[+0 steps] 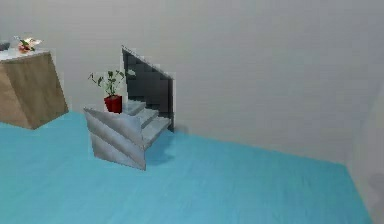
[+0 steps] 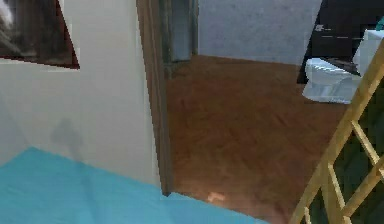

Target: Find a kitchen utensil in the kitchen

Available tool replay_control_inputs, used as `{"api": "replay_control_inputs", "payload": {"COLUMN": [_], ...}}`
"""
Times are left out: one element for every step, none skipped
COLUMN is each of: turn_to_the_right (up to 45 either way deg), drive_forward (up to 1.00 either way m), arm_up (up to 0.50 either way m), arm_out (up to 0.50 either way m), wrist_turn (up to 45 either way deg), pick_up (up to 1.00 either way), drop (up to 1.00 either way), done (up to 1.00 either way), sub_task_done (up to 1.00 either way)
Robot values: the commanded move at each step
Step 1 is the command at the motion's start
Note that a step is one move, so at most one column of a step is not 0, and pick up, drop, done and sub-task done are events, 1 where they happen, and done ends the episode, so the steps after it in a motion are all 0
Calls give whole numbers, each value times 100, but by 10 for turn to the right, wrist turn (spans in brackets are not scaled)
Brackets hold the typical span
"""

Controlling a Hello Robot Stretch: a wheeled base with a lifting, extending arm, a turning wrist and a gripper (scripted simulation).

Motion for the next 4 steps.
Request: {"api": "replay_control_inputs", "payload": {"turn_to_the_right": [-450, -90, 0, 0], "drive_forward": [0, 0, 100, 100], "arm_up": [0, 0, 0, 0], "arm_out": [0, 0, 0, 0], "wrist_turn": [0, 0, 0, 0], "pick_up": [0, 0, 0, 0], "drop": [0, 0, 0, 0], "done": [0, 0, 0, 0], "sub_task_done": [0, 0, 0, 0]}}
